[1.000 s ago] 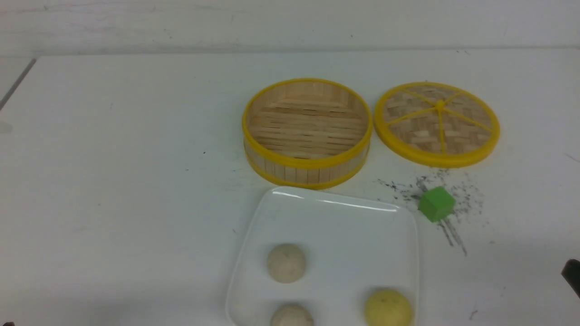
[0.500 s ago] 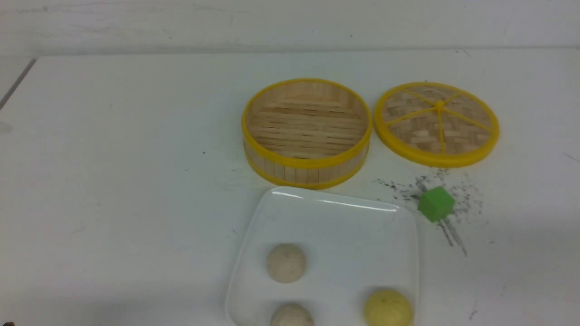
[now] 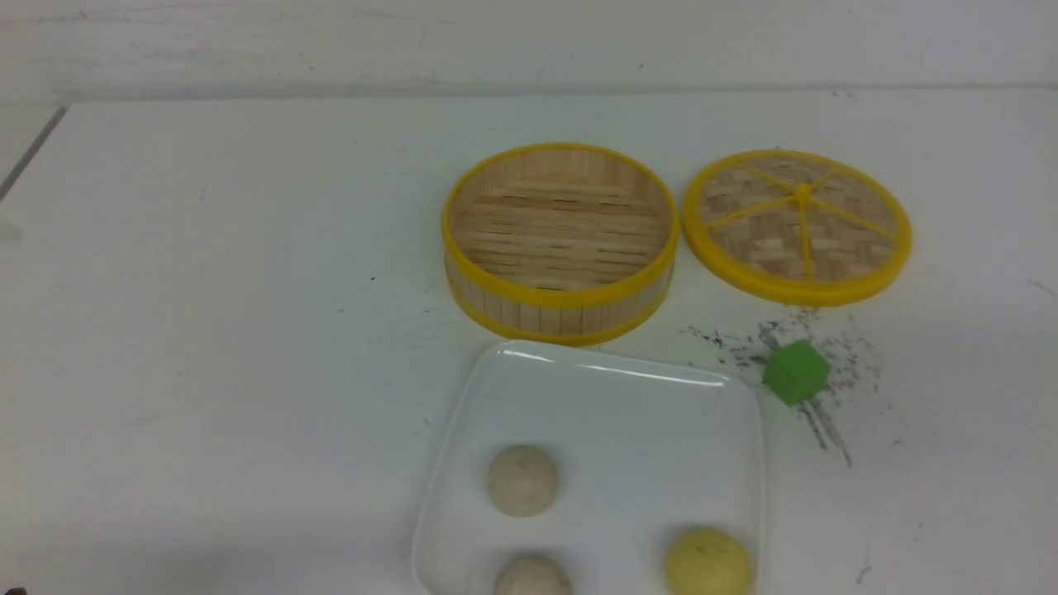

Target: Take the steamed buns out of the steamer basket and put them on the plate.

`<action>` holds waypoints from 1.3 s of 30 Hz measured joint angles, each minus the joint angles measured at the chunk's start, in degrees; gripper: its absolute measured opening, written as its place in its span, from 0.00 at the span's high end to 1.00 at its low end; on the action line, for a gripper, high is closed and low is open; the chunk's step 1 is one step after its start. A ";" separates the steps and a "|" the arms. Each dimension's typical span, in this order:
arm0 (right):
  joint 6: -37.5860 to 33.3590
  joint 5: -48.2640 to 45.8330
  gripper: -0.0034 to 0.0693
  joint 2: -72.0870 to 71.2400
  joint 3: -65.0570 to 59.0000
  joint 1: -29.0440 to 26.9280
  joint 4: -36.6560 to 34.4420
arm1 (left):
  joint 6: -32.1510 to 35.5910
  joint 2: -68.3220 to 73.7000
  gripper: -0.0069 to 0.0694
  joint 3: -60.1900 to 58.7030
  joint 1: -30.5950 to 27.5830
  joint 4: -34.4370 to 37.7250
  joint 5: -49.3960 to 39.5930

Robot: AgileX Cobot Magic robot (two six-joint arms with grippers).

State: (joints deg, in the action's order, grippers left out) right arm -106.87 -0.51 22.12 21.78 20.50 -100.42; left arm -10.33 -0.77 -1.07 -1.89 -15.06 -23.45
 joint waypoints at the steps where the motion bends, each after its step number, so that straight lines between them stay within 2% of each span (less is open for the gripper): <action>1: 0.01 0.51 0.62 0.00 0.04 0.00 -0.06 | 0.00 0.00 0.59 0.00 0.00 0.00 0.00; 6: 1.12 2.04 0.62 0.00 0.04 0.00 0.20 | 0.00 0.00 0.59 0.00 0.00 0.00 0.00; 9: 12.29 0.51 0.62 0.00 0.06 0.00 10.91 | 0.00 0.00 0.59 0.00 0.00 0.00 0.00; 10: 13.39 0.51 0.62 0.00 0.06 0.00 12.00 | 0.00 0.00 0.59 0.00 0.00 0.00 0.00; 11: 21.86 -1.76 0.62 0.00 0.06 0.00 20.54 | 0.00 0.00 0.59 0.00 0.00 0.00 0.00; 12: 24.52 -2.53 0.62 0.00 0.06 0.00 23.22 | 0.00 0.00 0.59 0.00 0.00 0.00 0.00; 14: 44.32 -10.08 0.62 0.00 0.11 0.00 43.09 | 0.00 0.00 0.59 0.00 0.00 0.00 0.00; 16: 59.04 -16.60 0.62 0.00 0.11 0.00 56.40 | 0.00 0.00 0.59 0.00 0.00 0.00 0.00; 17: 64.81 -18.91 0.62 0.00 0.11 0.00 61.22 | 0.00 0.00 0.59 0.00 0.00 0.00 0.00; 18: 66.25 -19.44 0.62 0.00 0.03 0.00 62.36 | 0.00 0.00 0.59 0.00 0.00 0.00 0.00; 20: 85.32 -23.71 0.62 -1.57 -1.90 0.00 77.08 | 0.00 0.00 0.59 0.00 0.00 0.00 0.00; 22: 96.33 -24.60 0.62 -4.00 -4.08 0.00 85.41 | 0.00 0.00 0.59 0.00 0.00 0.00 0.00; 23: 97.46 -24.70 0.62 -4.66 -4.62 0.00 86.26 | 0.00 0.00 0.59 0.00 0.00 0.00 0.00; 24: 104.74 -25.03 0.62 -7.28 -6.52 0.00 92.21 | 0.00 0.00 0.59 0.00 0.00 0.00 0.00; 26: 112.88 -25.53 0.62 -11.70 -8.96 0.00 97.66 | 0.00 0.00 0.59 0.00 0.00 0.00 0.00; 30: 116.68 -26.36 0.62 -17.48 -10.42 0.00 101.59 | 0.00 0.00 0.59 0.00 0.00 -0.09 0.00; 34: 114.16 -31.31 0.62 -22.65 -10.62 0.00 102.94 | 0.00 0.00 0.59 0.00 0.00 -0.25 0.00; 39: 112.47 -32.56 0.62 -22.83 -10.66 -1.99 101.20 | 0.00 0.00 0.59 0.00 0.00 -0.45 0.00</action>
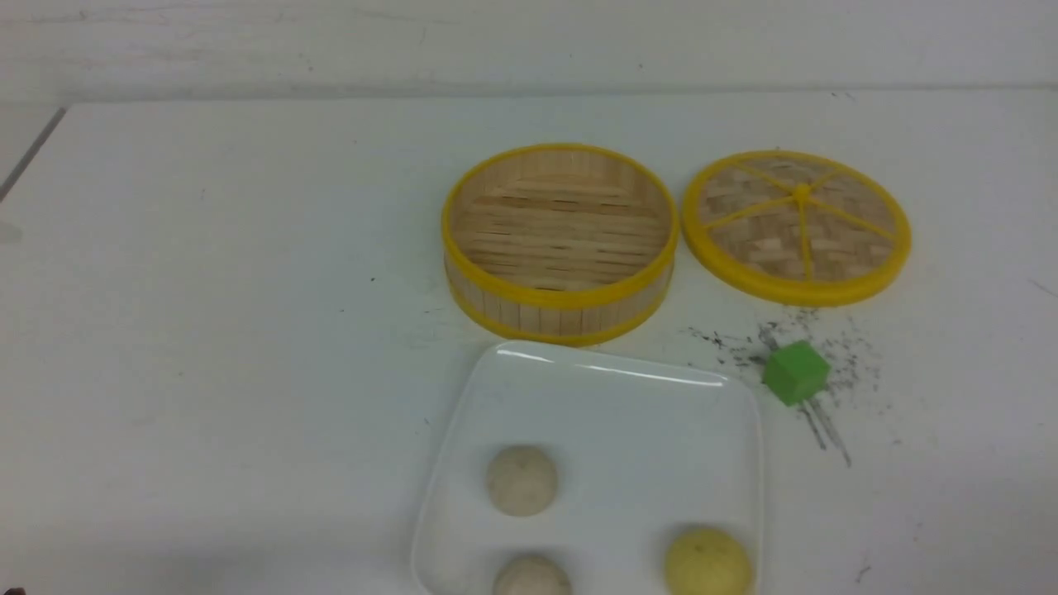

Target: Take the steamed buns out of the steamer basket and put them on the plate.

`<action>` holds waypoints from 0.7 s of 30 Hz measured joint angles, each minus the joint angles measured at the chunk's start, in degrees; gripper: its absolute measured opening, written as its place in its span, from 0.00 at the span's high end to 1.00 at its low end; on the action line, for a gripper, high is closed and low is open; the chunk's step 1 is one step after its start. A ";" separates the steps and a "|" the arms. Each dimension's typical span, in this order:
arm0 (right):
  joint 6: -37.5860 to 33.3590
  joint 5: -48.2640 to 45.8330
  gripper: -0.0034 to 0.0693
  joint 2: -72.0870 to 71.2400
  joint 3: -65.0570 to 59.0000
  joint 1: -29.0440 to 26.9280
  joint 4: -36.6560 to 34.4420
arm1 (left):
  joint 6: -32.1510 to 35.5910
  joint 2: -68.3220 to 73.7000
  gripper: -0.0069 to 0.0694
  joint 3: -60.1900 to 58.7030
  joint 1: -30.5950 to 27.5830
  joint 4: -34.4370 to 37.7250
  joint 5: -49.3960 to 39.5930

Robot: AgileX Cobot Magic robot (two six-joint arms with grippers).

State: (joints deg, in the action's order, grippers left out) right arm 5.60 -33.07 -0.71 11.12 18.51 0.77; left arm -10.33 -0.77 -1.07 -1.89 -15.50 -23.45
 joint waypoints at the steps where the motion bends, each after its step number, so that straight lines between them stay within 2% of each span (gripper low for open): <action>1: 0.42 -0.17 0.62 0.00 -0.56 -0.97 -0.46 | 0.00 0.00 0.59 0.00 0.00 -0.05 0.00; 6: 1.14 0.75 0.62 0.00 -2.84 -3.96 -0.77 | 0.00 0.00 0.59 0.00 0.00 -0.18 0.00; 10: 1.14 2.90 0.62 0.00 -4.29 -8.70 1.27 | 0.00 0.00 0.59 0.00 0.00 -0.18 0.00; 15: 1.14 5.22 0.62 0.00 -9.16 -15.30 0.00 | 0.00 0.00 0.59 0.00 0.00 -0.23 0.00; 21: 1.14 7.80 0.62 0.00 -11.69 -20.42 -0.77 | 0.00 0.00 0.59 0.00 0.00 -0.23 -0.06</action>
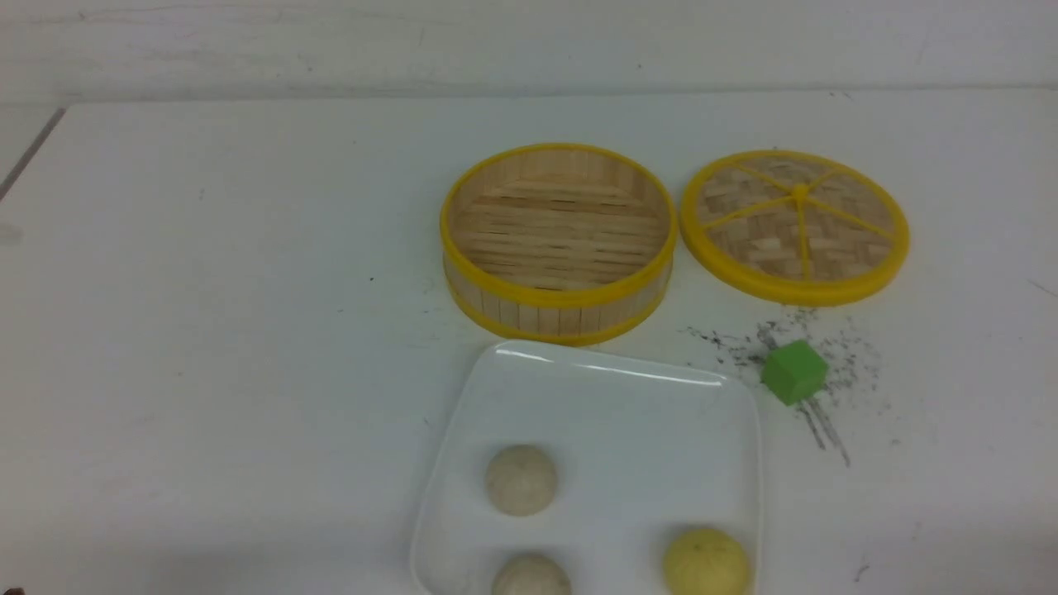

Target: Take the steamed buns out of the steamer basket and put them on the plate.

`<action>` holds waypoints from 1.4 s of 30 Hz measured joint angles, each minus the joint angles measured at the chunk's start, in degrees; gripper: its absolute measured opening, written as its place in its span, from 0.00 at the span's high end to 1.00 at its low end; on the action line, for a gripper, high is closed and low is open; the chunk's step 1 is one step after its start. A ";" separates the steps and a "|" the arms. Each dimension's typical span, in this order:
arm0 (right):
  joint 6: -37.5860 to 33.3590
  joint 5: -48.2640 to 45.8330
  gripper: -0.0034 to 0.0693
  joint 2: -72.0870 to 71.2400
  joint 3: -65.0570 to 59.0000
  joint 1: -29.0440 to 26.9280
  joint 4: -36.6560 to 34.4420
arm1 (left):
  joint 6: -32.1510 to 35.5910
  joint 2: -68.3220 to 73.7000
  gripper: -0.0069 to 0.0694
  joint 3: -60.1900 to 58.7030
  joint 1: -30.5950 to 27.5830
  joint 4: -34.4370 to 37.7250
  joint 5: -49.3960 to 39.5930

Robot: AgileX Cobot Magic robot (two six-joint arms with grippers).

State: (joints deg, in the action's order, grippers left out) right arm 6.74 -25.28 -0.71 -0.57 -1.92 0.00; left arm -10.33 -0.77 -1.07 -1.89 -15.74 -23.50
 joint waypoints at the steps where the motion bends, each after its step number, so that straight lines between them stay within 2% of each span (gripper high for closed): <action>1: 0.00 0.72 0.62 0.00 -0.15 -0.92 0.00 | 0.00 0.00 0.59 0.00 0.00 0.00 0.00; 7: -0.06 1.60 0.62 0.00 -0.28 -4.27 -0.37 | 0.00 0.00 0.59 0.00 0.00 -0.16 0.00; 42: -1.29 1.91 0.62 0.00 -0.38 -3.38 -0.77 | 0.00 0.00 0.59 0.00 0.00 -0.16 0.00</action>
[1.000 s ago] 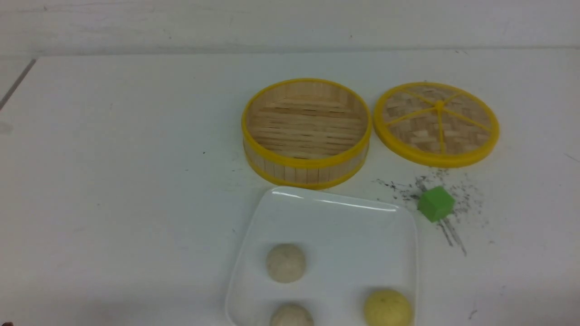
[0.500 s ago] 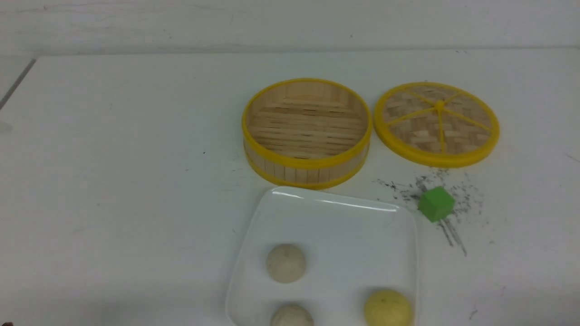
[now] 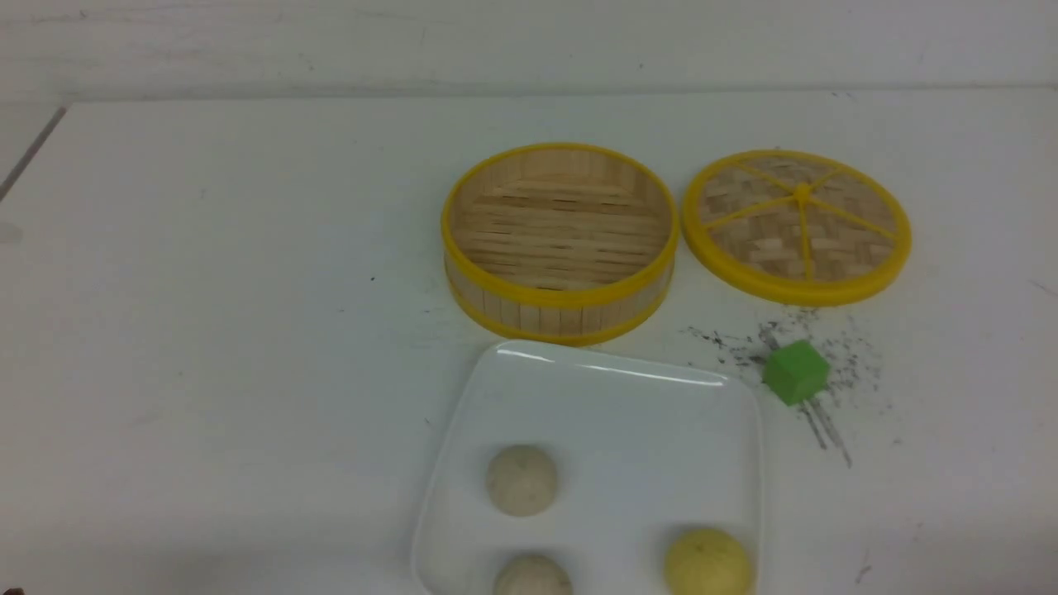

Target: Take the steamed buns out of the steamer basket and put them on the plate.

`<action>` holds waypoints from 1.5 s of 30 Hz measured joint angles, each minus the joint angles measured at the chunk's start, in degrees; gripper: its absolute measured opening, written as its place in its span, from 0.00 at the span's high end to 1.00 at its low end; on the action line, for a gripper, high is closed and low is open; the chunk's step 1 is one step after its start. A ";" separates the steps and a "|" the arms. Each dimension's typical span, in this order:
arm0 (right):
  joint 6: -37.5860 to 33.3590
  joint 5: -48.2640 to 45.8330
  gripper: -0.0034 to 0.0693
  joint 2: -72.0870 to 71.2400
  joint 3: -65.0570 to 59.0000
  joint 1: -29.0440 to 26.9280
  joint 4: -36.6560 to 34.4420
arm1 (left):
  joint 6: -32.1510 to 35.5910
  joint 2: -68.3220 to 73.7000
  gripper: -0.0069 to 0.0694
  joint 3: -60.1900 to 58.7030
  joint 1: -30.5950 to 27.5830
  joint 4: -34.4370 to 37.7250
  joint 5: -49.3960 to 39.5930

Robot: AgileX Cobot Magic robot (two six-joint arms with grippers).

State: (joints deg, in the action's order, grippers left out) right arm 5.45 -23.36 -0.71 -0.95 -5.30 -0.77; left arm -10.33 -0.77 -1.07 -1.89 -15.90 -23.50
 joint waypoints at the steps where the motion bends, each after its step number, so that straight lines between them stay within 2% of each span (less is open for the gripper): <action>1: 0.00 0.00 0.62 0.00 0.00 0.51 0.00 | 0.00 0.00 0.59 0.00 0.00 0.00 0.00; 34: 0.00 0.02 0.62 0.00 0.00 1.28 -0.08 | 0.04 0.00 0.59 0.00 0.00 0.00 0.00; 45: 0.00 0.02 0.62 0.00 0.00 1.28 -0.08 | -3.97 0.00 0.59 0.00 0.00 -1.41 -0.23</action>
State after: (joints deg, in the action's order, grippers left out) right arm 5.45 -23.34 -0.71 -0.95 -4.02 -0.85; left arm -14.31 -0.77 -1.07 -1.89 -17.31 -23.73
